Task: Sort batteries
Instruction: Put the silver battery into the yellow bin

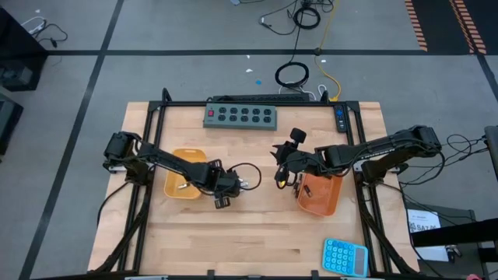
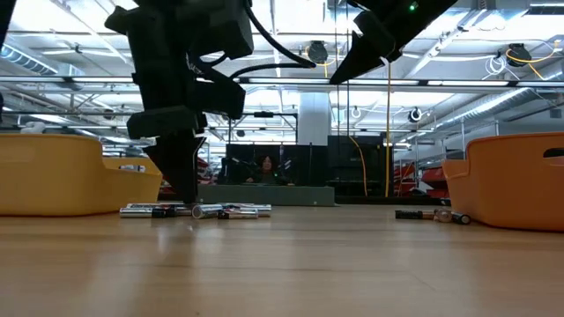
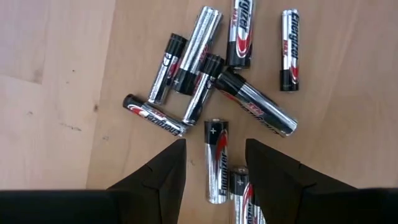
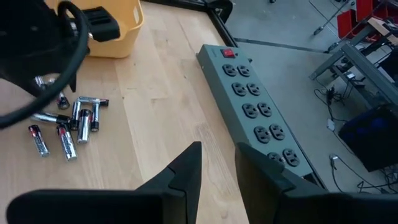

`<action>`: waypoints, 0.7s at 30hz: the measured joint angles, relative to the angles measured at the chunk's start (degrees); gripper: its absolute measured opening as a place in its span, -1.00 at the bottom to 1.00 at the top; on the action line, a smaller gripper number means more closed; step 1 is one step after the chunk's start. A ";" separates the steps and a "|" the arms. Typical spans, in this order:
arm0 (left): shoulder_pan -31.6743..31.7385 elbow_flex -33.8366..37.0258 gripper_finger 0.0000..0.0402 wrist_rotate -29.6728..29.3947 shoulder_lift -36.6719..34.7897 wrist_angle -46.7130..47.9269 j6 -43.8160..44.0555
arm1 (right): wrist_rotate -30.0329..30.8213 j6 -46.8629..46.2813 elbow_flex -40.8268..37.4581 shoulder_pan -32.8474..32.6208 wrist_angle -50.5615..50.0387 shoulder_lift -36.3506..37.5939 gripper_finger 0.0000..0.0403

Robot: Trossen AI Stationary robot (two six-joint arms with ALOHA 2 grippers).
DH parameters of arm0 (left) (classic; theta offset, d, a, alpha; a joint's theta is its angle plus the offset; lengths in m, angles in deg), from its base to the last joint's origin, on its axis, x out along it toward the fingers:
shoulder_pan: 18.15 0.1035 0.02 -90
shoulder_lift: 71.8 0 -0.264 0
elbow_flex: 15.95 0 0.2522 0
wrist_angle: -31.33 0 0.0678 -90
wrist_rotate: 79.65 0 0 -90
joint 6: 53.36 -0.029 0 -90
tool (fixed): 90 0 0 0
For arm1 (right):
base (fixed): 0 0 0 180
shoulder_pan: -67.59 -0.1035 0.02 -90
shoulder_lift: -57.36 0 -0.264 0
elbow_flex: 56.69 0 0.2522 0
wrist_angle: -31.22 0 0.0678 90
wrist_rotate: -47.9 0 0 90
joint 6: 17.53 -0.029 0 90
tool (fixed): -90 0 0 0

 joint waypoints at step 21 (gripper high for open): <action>1.22 -0.20 -0.13 1.46 4.13 -0.09 -1.88 | -0.02 0.20 0.00 -0.02 0.31 0.00 -0.55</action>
